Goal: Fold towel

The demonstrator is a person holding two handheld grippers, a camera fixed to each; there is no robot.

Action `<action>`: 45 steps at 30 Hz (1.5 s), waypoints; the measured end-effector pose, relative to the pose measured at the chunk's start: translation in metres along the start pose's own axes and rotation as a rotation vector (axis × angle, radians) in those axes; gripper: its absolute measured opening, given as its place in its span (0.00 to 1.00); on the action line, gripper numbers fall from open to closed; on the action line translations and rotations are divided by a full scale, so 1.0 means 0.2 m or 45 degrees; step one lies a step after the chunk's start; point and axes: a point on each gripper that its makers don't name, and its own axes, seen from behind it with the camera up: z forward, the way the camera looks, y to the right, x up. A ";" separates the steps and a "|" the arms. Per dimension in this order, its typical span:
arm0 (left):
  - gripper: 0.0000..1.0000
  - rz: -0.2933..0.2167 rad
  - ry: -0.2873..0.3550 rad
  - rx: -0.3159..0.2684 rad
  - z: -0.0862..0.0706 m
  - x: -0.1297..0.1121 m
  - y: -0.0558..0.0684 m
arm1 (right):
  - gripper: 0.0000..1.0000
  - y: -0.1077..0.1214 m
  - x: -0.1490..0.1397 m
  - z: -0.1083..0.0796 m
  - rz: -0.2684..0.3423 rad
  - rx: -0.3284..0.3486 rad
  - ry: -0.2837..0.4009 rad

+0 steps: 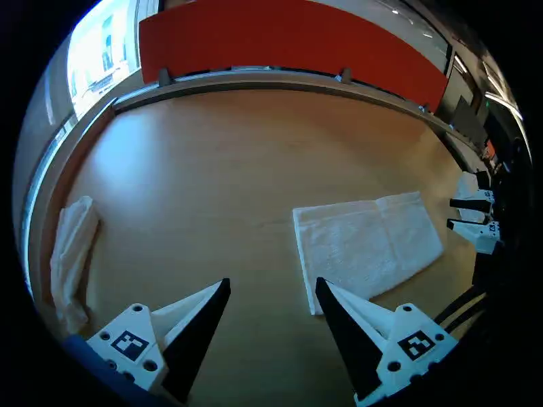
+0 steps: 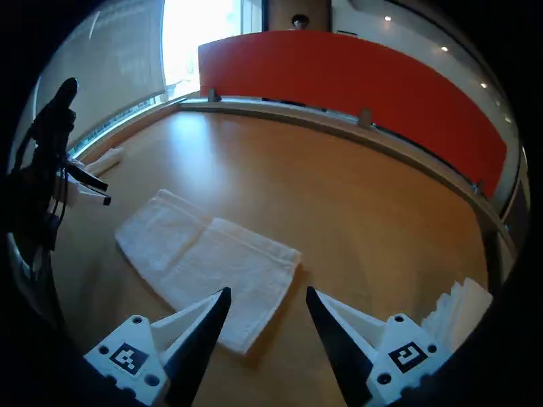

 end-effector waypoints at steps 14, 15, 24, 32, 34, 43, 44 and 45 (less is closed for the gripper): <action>0.93 -0.059 0.003 0.060 -0.12 -0.12 -0.08 | 0.86 -0.04 -0.05 0.01 -0.058 0.043 -0.032; 0.93 -0.061 0.004 0.062 -0.13 -0.12 -0.09 | 0.86 -0.04 -0.06 0.00 -0.062 0.045 -0.035; 0.93 -0.084 0.010 0.079 -0.18 -0.17 -0.11 | 0.86 -0.07 -0.15 0.00 -0.089 0.064 -0.066; 0.93 -0.107 -0.001 0.088 -0.22 -0.23 -0.11 | 0.86 -0.08 -0.25 -0.01 -0.110 0.073 -0.101; 0.93 -0.113 -0.003 0.088 -0.22 -0.24 -0.12 | 0.85 -0.08 -0.28 -0.01 -0.113 0.076 -0.110; 0.93 -0.131 -0.006 0.087 -0.24 -0.26 -0.12 | 0.80 -0.10 -0.34 0.00 -0.136 0.099 -0.140; 0.93 -0.132 -0.006 0.088 -0.24 -0.26 -0.12 | 0.78 -0.10 -0.34 0.00 -0.140 0.101 -0.143; 0.93 -0.133 -0.005 0.087 -0.24 -0.26 -0.12 | 0.77 -0.10 -0.35 0.00 -0.145 0.105 -0.147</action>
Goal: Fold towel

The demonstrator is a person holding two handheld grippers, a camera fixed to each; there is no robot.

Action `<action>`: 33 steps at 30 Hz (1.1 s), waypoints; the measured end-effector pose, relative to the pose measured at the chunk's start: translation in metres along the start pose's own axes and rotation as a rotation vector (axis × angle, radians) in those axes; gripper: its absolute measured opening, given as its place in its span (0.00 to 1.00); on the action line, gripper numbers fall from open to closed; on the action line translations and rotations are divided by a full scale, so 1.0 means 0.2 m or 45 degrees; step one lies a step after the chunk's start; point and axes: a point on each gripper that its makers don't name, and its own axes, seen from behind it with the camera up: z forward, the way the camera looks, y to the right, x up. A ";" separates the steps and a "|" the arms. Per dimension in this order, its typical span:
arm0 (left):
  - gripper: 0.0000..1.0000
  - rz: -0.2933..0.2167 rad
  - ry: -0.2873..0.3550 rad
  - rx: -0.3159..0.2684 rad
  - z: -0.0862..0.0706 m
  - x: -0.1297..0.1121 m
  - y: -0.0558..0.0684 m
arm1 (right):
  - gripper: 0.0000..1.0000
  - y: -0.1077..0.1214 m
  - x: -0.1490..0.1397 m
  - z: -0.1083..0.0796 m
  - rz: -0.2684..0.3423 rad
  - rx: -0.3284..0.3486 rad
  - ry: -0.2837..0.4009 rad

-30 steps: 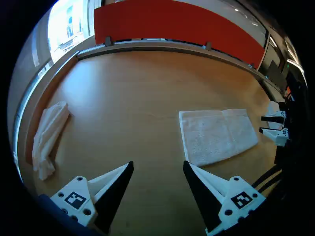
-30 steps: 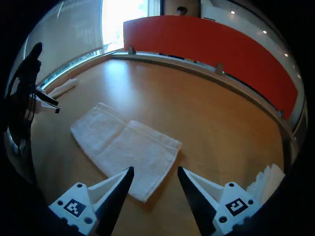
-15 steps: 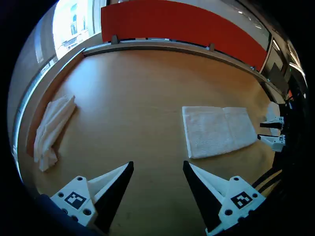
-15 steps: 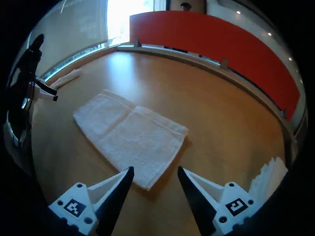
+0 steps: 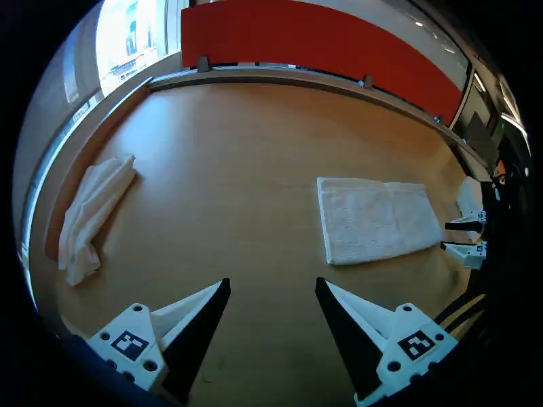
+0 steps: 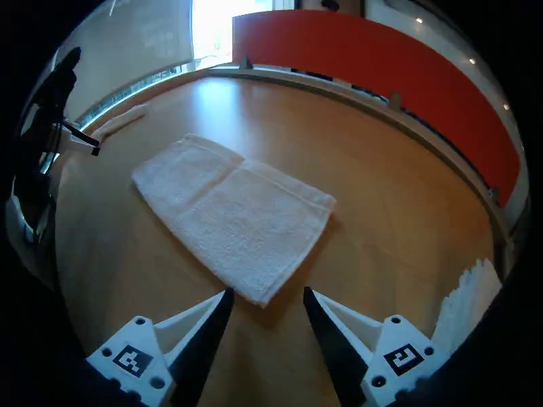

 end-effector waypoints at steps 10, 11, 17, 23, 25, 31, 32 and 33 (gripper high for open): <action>0.93 -0.007 -0.007 -0.007 0.00 -0.02 0.00 | 0.50 -0.02 -0.03 0.01 -0.039 0.048 -0.034; 0.93 -0.007 -0.008 -0.007 0.00 -0.02 0.00 | 0.48 -0.02 -0.03 0.01 -0.040 0.053 -0.037; 0.93 -0.006 -0.013 -0.007 0.01 -0.03 0.00 | 0.33 -0.03 -0.04 0.02 -0.045 0.065 -0.054; 0.93 -0.005 -0.015 -0.008 0.01 -0.03 -0.01 | 0.16 -0.03 -0.04 0.02 -0.046 0.066 -0.062; 0.93 -0.003 -0.016 -0.008 0.01 -0.03 -0.01 | 0.08 -0.03 -0.03 0.02 -0.045 0.068 -0.056; 0.93 0.000 -0.020 -0.010 0.01 -0.04 -0.01 | 0.04 -0.04 -0.02 0.02 -0.042 0.067 -0.048; 0.93 0.000 -0.021 -0.011 0.01 -0.04 -0.01 | 0.04 -0.04 -0.01 0.02 -0.042 0.067 -0.048; 0.93 0.000 -0.021 -0.011 0.01 -0.04 -0.01 | 0.03 -0.04 -0.01 0.02 -0.043 0.066 -0.046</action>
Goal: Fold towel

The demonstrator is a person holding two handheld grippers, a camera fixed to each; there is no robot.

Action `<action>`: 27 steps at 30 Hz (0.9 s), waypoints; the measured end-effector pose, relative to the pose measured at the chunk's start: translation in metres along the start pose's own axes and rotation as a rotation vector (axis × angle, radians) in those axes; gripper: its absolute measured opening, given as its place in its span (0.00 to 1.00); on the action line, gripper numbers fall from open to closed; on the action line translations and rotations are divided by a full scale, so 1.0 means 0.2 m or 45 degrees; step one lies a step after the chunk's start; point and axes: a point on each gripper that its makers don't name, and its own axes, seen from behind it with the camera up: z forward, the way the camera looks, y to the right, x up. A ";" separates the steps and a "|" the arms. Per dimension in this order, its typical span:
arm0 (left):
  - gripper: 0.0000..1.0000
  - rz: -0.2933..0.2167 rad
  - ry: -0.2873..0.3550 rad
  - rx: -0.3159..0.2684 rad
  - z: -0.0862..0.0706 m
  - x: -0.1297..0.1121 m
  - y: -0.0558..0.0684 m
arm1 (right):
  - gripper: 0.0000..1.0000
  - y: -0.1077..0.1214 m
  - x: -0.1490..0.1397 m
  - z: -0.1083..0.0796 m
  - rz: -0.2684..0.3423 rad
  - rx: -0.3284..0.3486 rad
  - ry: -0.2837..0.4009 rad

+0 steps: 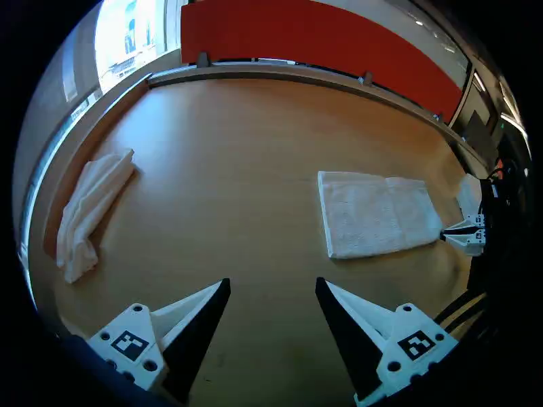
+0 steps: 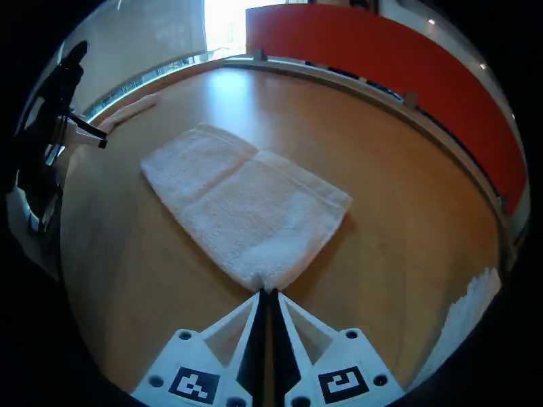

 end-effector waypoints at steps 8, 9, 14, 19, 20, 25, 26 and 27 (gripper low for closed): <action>0.93 -0.004 -0.005 -0.006 0.00 -0.01 0.01 | 0.04 -0.01 0.08 -0.04 -0.022 -0.006 0.030; 0.93 -0.004 -0.004 -0.006 0.00 -0.01 0.01 | 0.03 -0.01 0.10 -0.05 -0.031 -0.007 0.036; 0.93 -0.007 -0.001 -0.006 0.00 -0.01 0.00 | 0.03 -0.03 0.24 -0.08 -0.086 -0.010 0.076; 0.93 -0.010 0.002 -0.009 -0.01 -0.02 0.01 | 0.03 -0.06 0.41 -0.11 -0.152 -0.008 0.130; 0.93 -0.010 0.003 -0.009 -0.01 -0.02 0.01 | 0.03 -0.07 0.44 -0.12 -0.165 -0.007 0.140; 0.93 -0.016 0.007 -0.011 -0.02 -0.03 0.00 | 0.03 -0.11 0.60 -0.14 -0.224 0.001 0.193; 0.94 -0.018 0.008 -0.012 -0.02 -0.03 0.00 | 0.03 -0.12 0.63 -0.15 -0.234 0.003 0.203; 0.93 -0.019 0.009 -0.012 -0.02 -0.03 0.00 | 0.03 -0.13 0.66 -0.15 -0.241 0.007 0.211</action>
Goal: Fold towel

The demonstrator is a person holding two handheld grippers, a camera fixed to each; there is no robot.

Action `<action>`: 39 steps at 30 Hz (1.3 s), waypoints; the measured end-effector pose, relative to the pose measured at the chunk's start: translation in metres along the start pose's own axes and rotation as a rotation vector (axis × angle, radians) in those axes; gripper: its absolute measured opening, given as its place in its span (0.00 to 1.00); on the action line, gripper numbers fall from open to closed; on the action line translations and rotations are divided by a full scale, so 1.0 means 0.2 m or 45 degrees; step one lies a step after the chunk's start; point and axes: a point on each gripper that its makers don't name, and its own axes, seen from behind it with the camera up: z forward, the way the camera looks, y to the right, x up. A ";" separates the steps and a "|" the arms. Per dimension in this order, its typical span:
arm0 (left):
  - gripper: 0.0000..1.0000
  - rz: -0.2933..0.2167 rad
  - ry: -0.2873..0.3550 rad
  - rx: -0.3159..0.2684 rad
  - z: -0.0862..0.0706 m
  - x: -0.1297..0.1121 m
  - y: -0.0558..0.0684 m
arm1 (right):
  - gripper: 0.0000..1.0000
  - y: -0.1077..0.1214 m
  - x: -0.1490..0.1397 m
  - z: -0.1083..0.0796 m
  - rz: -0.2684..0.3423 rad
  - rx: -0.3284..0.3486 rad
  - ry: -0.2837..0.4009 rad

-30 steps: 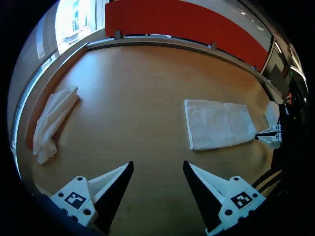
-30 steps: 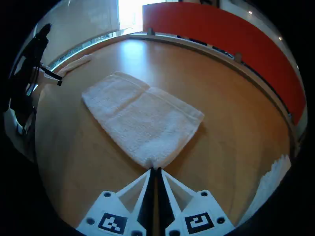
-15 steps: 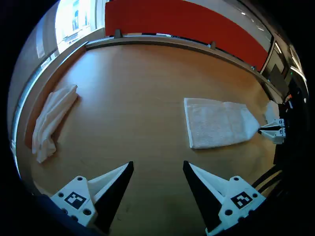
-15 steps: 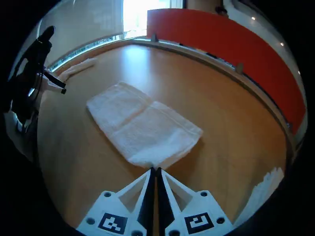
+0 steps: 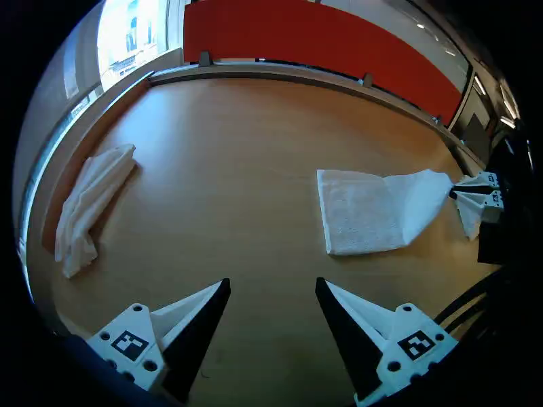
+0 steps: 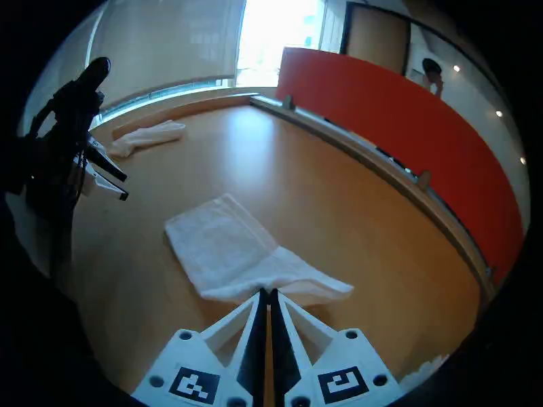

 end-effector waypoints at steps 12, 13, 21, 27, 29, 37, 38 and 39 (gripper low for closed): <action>0.93 -0.011 0.007 -0.004 -0.03 -0.01 -0.01 | 0.03 -0.07 0.15 0.06 -0.053 0.043 0.035; 0.93 -0.012 0.007 -0.004 -0.03 -0.01 -0.01 | 0.03 -0.08 0.16 0.06 -0.058 0.048 0.035; 0.93 -0.027 0.020 -0.002 -0.06 -0.01 -0.01 | 0.03 -0.17 0.25 0.14 -0.125 0.112 0.044; 0.93 -0.052 0.030 -0.009 -0.10 -0.03 0.00 | 0.03 -0.28 0.33 0.25 -0.183 0.178 0.044; 0.93 -0.061 0.032 -0.006 -0.11 -0.04 0.00 | 0.03 -0.32 0.35 0.29 -0.193 0.202 0.039; 0.93 -0.113 0.025 0.002 -0.14 -0.10 -0.03 | 0.03 -0.54 0.35 0.46 -0.212 0.321 0.006; 0.93 -0.121 0.024 0.005 -0.14 -0.11 -0.04 | 0.03 -0.58 0.35 0.48 -0.212 0.337 0.000; 0.94 -0.129 0.022 0.005 -0.14 -0.12 -0.04 | 0.03 -0.60 0.33 0.50 -0.208 0.348 -0.009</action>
